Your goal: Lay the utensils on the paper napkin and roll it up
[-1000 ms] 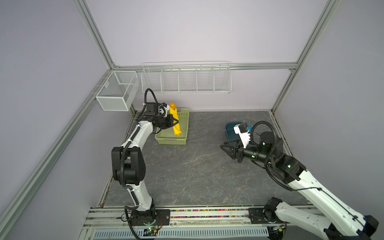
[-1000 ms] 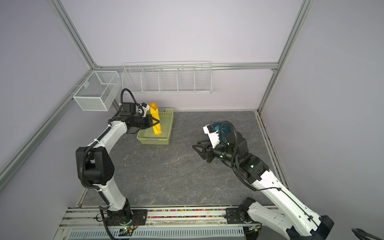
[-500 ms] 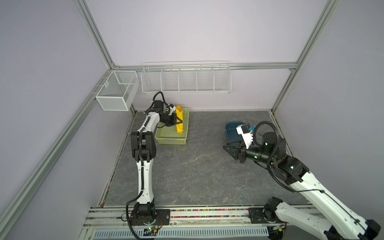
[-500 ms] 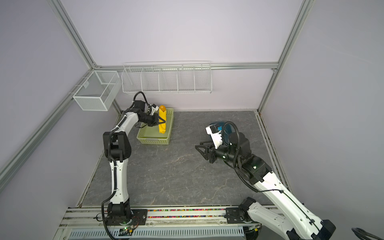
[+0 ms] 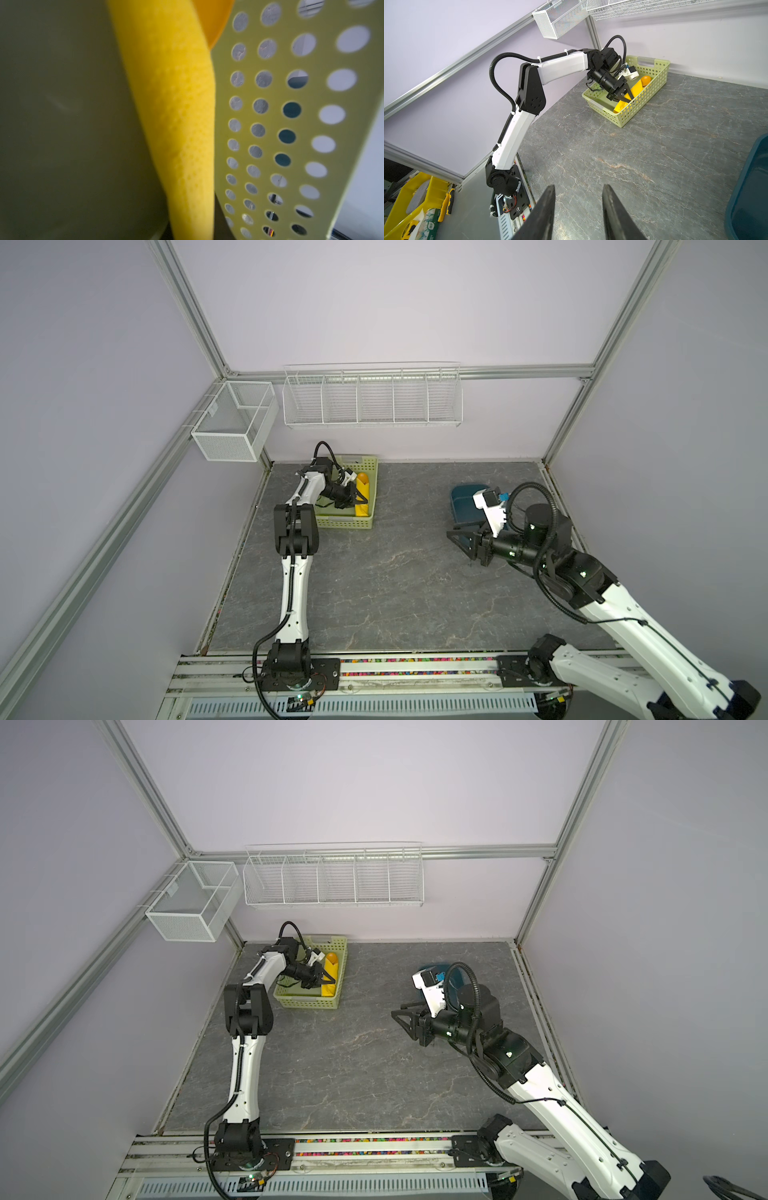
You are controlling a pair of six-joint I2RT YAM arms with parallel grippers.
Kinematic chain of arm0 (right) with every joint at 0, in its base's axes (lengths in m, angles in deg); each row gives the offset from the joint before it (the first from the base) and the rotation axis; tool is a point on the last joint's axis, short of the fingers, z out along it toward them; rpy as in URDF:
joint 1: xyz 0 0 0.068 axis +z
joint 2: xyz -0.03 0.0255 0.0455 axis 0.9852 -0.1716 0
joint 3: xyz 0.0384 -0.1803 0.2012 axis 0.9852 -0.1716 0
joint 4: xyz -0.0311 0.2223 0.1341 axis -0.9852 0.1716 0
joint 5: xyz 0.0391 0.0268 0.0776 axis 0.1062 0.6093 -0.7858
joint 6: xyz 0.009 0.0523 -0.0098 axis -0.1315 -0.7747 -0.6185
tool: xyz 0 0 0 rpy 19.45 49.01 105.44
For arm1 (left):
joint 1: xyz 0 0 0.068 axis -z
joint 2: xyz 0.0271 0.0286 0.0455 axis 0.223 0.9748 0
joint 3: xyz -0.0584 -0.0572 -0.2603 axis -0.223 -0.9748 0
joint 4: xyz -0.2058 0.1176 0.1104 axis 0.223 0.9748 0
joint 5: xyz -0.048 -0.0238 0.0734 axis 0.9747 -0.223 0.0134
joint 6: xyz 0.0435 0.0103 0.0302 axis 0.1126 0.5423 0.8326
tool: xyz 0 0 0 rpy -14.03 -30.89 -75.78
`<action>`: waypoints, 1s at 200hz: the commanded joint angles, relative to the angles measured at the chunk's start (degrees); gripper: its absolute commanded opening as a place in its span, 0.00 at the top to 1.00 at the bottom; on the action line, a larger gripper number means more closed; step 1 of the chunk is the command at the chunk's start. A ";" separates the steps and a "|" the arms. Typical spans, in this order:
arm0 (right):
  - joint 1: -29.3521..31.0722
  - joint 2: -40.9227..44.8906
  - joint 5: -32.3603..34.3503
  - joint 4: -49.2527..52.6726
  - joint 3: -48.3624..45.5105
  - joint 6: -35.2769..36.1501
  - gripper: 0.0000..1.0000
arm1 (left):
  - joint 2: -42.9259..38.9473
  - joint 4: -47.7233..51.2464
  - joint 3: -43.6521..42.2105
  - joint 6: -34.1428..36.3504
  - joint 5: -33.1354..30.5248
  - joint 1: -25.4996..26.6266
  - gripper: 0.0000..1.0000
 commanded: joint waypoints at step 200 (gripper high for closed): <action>-1.23 -1.27 8.29 4.58 1.06 2.07 0.46 | -37.93 -17.44 -28.87 -5.95 -25.34 -0.07 0.01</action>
